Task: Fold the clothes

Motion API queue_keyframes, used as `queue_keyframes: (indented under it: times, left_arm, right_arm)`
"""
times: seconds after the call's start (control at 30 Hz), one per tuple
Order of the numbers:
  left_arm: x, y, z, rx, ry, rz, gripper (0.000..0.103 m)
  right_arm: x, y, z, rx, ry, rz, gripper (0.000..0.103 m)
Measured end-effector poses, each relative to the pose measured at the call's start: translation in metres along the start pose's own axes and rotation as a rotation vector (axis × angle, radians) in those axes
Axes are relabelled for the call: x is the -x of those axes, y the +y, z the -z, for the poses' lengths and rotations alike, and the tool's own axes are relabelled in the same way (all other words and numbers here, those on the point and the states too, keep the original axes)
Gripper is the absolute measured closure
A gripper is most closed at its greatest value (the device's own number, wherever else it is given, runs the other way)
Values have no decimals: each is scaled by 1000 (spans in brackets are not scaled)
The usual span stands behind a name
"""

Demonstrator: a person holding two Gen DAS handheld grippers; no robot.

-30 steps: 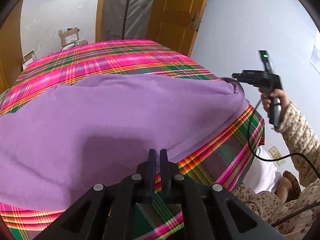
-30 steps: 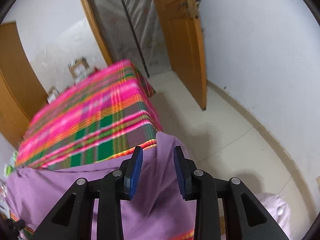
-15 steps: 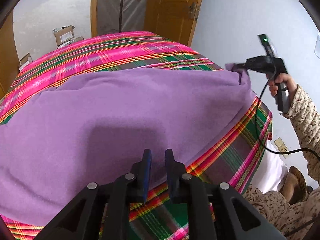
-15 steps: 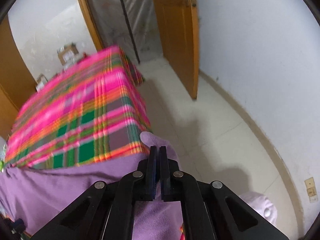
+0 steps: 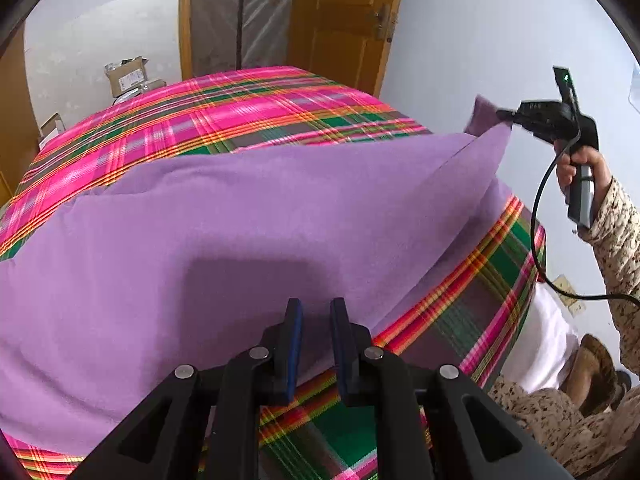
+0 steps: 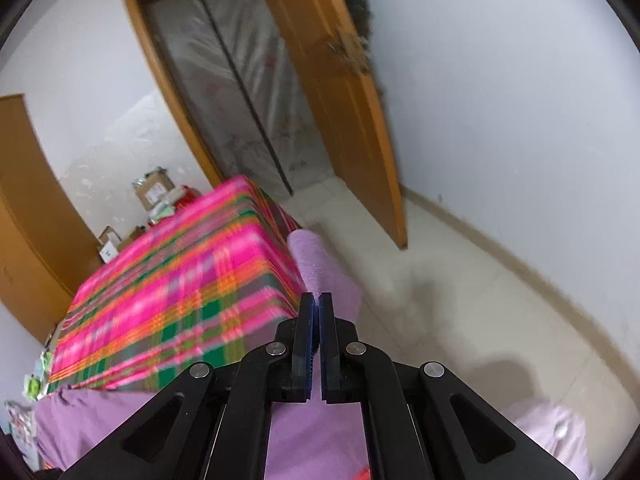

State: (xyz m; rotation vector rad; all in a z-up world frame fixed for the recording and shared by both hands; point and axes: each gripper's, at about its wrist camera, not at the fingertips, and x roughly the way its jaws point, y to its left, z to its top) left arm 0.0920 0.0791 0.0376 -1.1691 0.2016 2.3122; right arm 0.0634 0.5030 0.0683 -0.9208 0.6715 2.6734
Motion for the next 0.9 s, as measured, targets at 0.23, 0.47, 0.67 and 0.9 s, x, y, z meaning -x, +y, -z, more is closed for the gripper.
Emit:
queue_keyframes:
  times: [0.23, 0.47, 0.67, 0.9]
  left_arm:
    - [-1, -3, 0, -11, 3, 9, 89]
    - [-2, -6, -2, -16, 9, 13, 89]
    - [-3, -16, -4, -62, 12, 12, 82]
    - [-14, -32, -8, -130, 35, 17, 80]
  right_arm:
    - [-18, -65, 57, -241, 101, -16, 100]
    - [-27, -80, 64, -316, 136, -20, 100]
    - [-36, -83, 61, -326, 148, 18, 100]
    - [-18, -77, 57, -286, 81, 51, 97]
